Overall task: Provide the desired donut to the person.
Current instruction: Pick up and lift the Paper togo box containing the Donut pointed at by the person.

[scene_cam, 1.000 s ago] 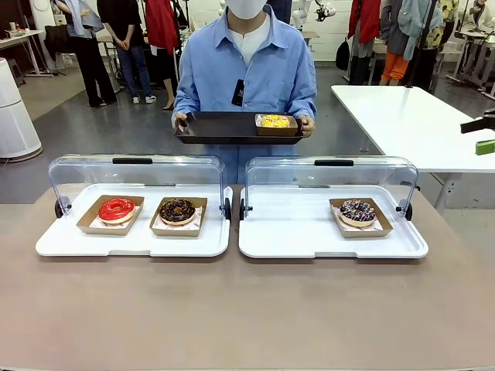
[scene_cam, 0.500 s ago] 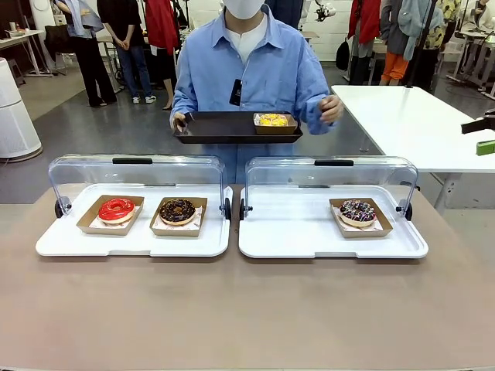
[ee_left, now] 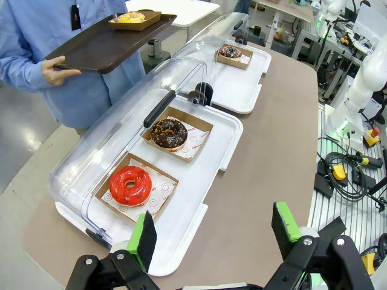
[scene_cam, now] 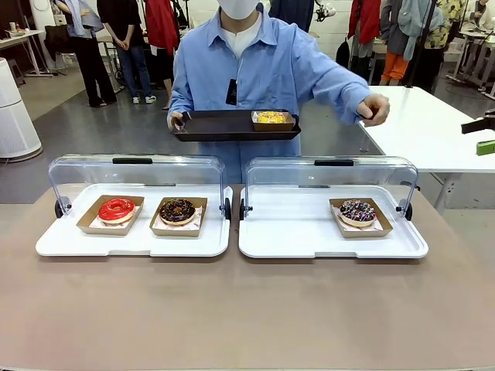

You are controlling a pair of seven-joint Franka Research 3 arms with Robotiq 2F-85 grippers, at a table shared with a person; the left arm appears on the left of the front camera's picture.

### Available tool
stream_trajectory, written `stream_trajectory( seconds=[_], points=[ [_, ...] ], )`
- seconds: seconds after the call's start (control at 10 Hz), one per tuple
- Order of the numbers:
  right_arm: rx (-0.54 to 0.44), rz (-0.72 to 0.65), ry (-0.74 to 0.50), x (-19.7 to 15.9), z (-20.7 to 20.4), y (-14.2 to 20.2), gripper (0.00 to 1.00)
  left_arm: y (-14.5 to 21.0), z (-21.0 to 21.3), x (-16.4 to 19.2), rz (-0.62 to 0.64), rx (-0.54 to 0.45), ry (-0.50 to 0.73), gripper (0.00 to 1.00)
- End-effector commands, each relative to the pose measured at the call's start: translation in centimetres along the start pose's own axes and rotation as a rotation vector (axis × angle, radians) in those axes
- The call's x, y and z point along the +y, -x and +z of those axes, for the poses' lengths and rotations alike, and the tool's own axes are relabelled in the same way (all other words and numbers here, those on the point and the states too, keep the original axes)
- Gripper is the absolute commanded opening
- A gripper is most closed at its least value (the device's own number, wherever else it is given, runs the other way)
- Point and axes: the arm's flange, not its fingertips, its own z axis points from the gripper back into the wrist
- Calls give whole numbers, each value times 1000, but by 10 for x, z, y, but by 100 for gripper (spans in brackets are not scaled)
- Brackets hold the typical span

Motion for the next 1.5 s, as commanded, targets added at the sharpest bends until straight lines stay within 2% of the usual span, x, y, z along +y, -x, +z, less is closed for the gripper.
stream_trajectory(
  seconds=[0.0, 1.3, 1.4],
  points=[
    [2, -14, -3, 1, 0, 0, 100, -1, 1, 0, -9, -21, 5, 100],
    [0, 0, 0, 0, 0, 0, 100, -1, 1, 0, -9, -21, 5, 100],
    [88, 23, -83, 5, -20, -16, 100, -1, 1, 0, -9, -21, 5, 100]
  ],
)
